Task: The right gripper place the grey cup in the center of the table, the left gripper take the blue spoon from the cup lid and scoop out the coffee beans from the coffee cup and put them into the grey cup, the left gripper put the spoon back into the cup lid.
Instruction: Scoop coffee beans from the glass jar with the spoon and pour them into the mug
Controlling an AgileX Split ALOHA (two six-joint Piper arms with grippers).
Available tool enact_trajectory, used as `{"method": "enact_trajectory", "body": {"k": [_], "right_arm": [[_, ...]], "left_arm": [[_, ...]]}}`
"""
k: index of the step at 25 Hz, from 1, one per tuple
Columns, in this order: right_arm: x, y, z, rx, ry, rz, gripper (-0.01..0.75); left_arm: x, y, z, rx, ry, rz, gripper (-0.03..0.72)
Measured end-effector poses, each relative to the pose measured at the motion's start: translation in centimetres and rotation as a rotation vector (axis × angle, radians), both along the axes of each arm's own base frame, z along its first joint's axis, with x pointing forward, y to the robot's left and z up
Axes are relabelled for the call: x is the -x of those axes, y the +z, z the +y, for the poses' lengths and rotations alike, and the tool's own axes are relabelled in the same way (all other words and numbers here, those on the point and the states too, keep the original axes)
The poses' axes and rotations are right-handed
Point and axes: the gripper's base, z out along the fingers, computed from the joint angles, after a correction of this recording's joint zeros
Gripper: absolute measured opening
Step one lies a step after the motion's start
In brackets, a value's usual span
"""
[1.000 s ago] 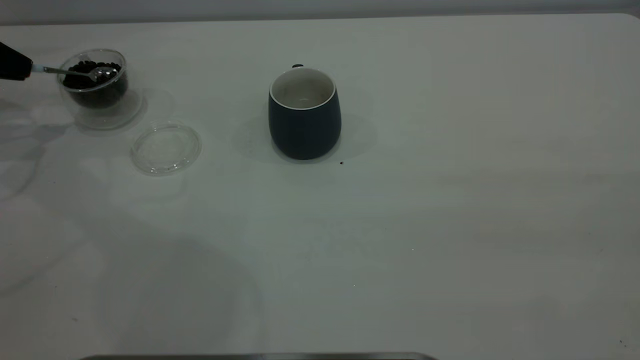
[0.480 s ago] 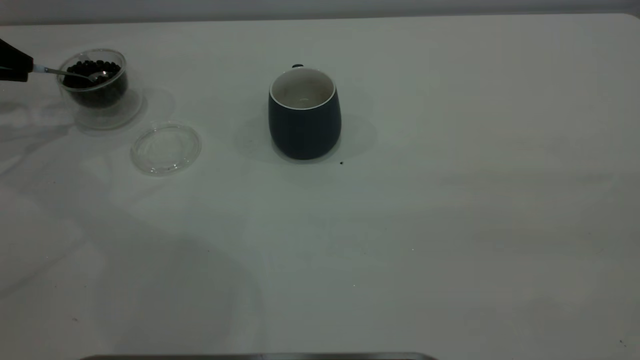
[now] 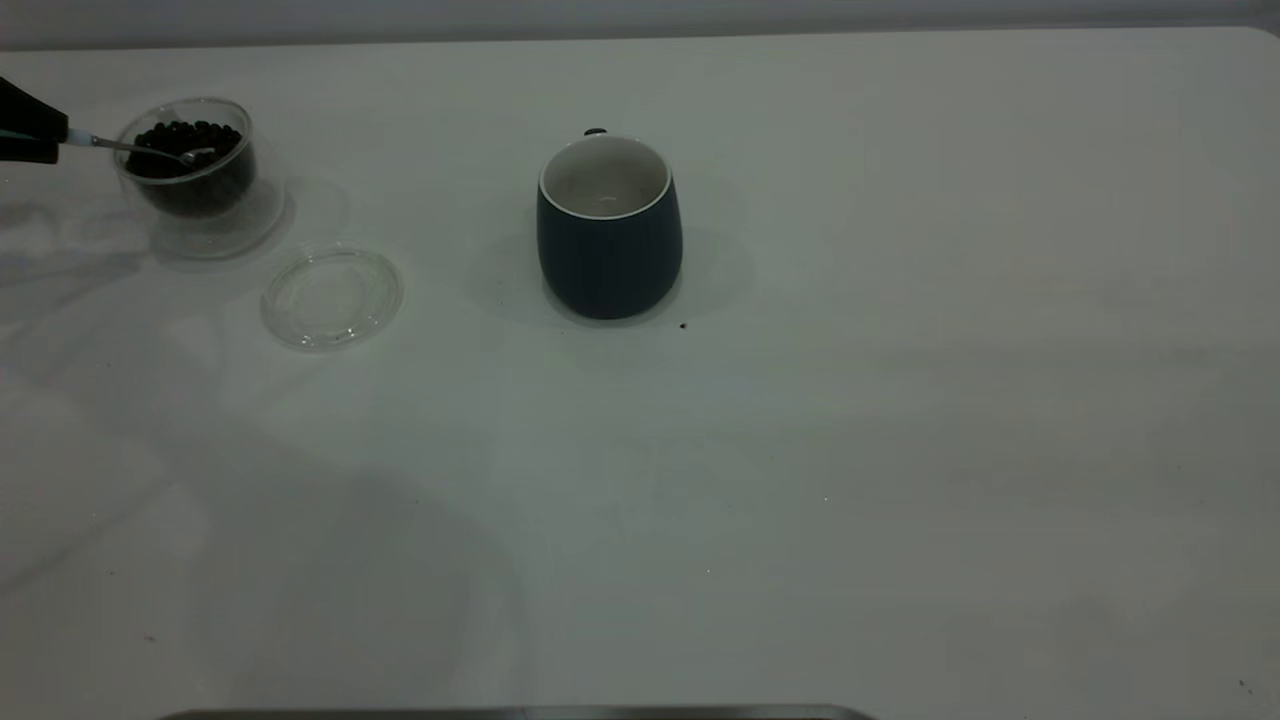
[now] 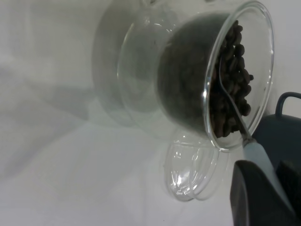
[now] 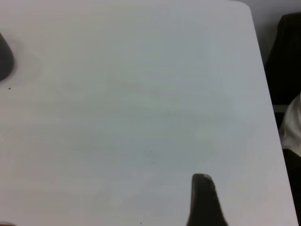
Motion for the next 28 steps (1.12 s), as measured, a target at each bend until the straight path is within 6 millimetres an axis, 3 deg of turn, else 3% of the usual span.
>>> {"method": "enact_trajectory", "body": {"k": [10, 17, 28], "right_arm": [[0.0, 0.0, 0.0, 0.000, 0.000, 0.000, 0.462], [0.0, 0.0, 0.0, 0.000, 0.000, 0.000, 0.462], [0.0, 0.0, 0.0, 0.000, 0.000, 0.000, 0.462]], "left_arm": [[0.0, -0.6, -0.1, 0.066, 0.010, -0.006, 0.124], [1.0, -0.3, 1.9, 0.137, 0.045, -0.024, 0.124], [2.7, -2.1, 3.8, 0.179, -0.008, -0.077, 0.124]]}}
